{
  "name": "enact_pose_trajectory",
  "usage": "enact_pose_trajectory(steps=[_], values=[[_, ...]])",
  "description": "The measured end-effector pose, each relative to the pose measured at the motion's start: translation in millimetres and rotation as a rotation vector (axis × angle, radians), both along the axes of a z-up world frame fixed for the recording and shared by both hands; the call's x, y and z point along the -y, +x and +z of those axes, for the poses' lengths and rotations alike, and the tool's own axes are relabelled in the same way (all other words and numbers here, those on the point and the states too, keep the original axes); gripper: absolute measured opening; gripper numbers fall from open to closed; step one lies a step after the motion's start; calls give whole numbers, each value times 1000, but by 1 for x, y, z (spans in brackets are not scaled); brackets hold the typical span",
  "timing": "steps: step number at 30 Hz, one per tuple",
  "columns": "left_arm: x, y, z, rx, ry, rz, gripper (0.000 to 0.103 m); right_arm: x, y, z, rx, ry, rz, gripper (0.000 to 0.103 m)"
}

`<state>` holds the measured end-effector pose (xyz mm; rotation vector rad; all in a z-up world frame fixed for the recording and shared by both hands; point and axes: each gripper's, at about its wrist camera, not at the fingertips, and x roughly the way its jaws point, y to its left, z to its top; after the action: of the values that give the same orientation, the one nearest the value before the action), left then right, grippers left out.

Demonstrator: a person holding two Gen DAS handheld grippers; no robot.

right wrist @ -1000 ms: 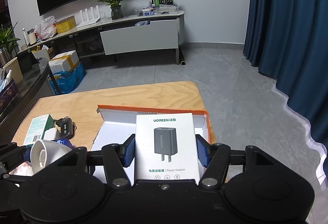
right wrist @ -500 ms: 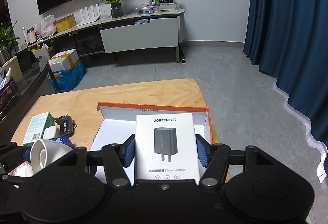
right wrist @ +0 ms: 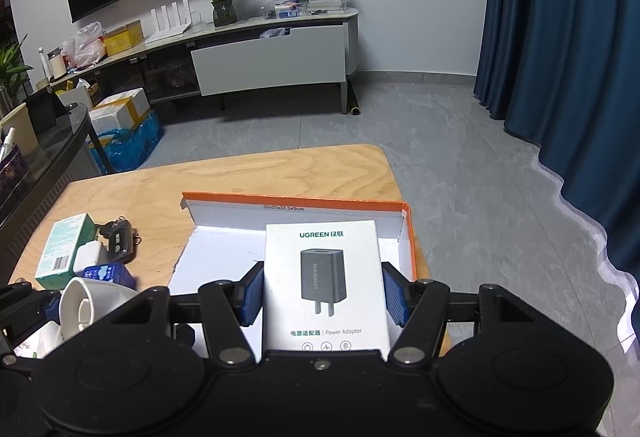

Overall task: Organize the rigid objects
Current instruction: 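Carry the adapter in the left tool and the box in the right tool over the orange-rimmed tray, then lower and open the left tool on the adapter while the right tool releases the box into the tray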

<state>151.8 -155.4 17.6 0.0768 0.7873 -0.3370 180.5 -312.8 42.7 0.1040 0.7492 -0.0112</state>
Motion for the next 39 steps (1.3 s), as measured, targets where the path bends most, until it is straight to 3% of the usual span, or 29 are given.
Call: enact_pose_trajectory(steps=[6, 13, 24, 29, 30, 32, 39], values=[[4, 6, -3, -5, 0, -14, 71, 6, 8, -4, -17, 16, -8, 72], [10, 19, -10, -32, -24, -38, 71, 22, 26, -3, -39, 112, 14, 71], [25, 50, -16, -28, -31, -49, 71, 26, 55, -13, -97, 95, -3, 70], [28, 62, -19, -30, -49, -50, 71, 32, 54, -11, -77, 97, -3, 72], [30, 63, -18, -25, -54, -55, 71, 33, 52, -10, -69, 91, -14, 77], [32, 66, -17, -9, -74, -67, 70, 35, 46, -5, -38, 72, -44, 78], [40, 65, -8, 21, -102, -100, 87, 41, 24, 19, 47, 36, -87, 78]])
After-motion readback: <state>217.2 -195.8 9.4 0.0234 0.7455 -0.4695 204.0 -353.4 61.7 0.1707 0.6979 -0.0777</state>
